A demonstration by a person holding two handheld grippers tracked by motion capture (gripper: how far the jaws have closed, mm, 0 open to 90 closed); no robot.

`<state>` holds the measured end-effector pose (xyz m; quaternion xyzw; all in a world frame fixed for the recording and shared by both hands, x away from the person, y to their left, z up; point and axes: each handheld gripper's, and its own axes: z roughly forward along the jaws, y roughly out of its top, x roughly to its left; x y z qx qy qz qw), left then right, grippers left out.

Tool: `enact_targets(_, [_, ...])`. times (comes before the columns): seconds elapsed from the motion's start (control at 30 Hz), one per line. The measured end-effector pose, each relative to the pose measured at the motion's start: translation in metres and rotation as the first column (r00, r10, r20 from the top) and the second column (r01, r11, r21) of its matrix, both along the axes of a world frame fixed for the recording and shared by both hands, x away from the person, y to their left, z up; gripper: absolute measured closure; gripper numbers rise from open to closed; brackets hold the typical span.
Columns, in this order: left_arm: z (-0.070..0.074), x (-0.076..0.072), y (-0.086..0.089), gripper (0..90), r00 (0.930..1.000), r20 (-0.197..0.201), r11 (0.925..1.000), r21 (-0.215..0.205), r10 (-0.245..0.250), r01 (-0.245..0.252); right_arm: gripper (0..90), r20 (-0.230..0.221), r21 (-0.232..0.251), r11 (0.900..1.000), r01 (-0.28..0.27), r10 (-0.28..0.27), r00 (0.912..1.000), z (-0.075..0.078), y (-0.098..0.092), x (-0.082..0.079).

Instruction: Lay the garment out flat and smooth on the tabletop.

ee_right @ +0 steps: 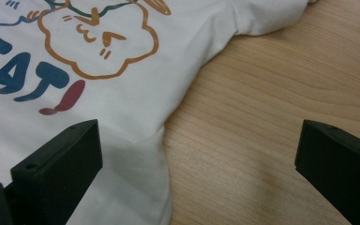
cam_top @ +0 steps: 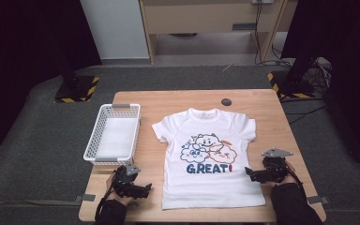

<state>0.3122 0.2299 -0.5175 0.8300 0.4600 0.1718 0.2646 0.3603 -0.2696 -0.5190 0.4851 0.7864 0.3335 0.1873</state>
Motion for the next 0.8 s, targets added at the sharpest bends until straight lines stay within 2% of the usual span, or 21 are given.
enact_targets(0.17, [0.001, -0.003, 0.017, 1.4, 0.9989, 0.027, 0.9991, -0.017, 0.039, -0.039, 1.2, 0.008, 0.001, 1.000, 0.018, -0.018, 0.9998, -0.001, -0.011, -0.003])
enact_targets(0.3, [-0.001, -0.008, 0.031, 1.4, 0.9979, 0.020, 0.9980, -0.009, 0.062, -0.062, 1.3, 0.002, -0.003, 1.000, 0.027, -0.027, 0.9996, -0.003, -0.018, -0.004])
enact_targets(0.43, [-0.001, -0.010, 0.041, 1.4, 0.9955, 0.033, 0.9960, -0.003, 0.089, -0.089, 1.3, -0.001, -0.008, 0.999, 0.038, -0.038, 0.9993, -0.004, -0.025, -0.006])
enact_targets(0.8, [-0.007, -0.012, 0.060, 1.3, 0.9895, 0.033, 0.9897, 0.021, 0.141, -0.142, 1.4, -0.009, -0.056, 0.997, 0.059, -0.059, 0.9982, -0.008, -0.042, -0.007])
